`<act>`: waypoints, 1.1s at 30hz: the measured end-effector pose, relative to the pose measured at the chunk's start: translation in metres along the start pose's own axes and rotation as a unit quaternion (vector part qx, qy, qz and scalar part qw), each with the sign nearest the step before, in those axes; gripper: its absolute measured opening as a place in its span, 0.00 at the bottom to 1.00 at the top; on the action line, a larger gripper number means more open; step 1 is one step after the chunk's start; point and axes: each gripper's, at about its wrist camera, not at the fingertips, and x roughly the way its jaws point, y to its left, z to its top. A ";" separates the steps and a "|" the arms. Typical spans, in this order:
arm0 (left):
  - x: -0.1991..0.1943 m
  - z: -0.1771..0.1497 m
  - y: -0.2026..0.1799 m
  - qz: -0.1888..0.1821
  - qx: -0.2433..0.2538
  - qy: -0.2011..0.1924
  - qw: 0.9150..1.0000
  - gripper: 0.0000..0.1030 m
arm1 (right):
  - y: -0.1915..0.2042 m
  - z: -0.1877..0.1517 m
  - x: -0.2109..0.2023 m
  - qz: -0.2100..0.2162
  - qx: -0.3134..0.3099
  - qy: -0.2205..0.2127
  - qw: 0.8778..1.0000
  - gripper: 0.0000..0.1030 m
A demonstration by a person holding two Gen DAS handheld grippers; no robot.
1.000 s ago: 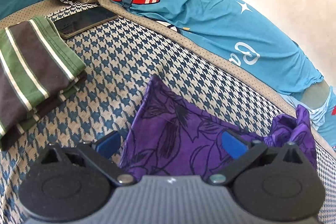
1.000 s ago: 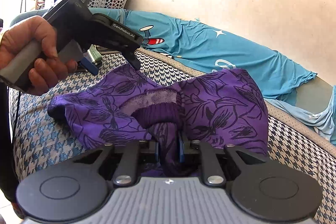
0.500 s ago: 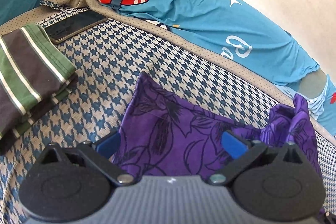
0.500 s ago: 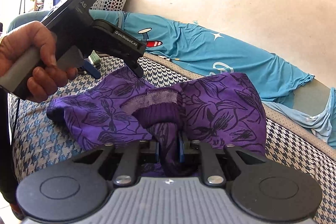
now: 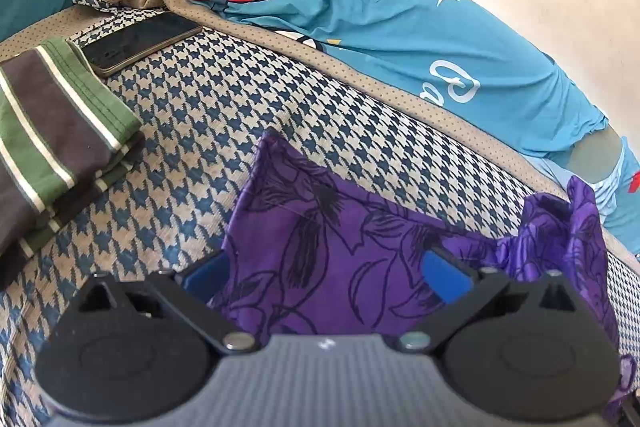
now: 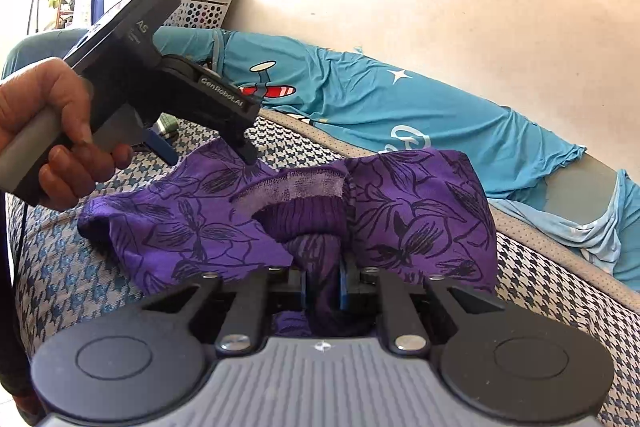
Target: Fold clothes
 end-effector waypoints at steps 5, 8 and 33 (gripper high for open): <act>0.001 -0.001 0.000 0.000 0.000 0.002 1.000 1.00 | -0.021 0.004 -0.009 -0.027 0.036 -0.009 0.999 0.12; 0.001 -0.001 -0.001 0.000 -0.001 0.003 1.000 1.00 | -0.043 0.006 -0.019 -0.048 0.086 -0.020 0.995 0.12; 0.002 -0.001 -0.002 -0.002 -0.003 0.006 1.000 1.00 | -0.173 -0.017 -0.071 -0.153 0.429 -0.088 0.886 0.09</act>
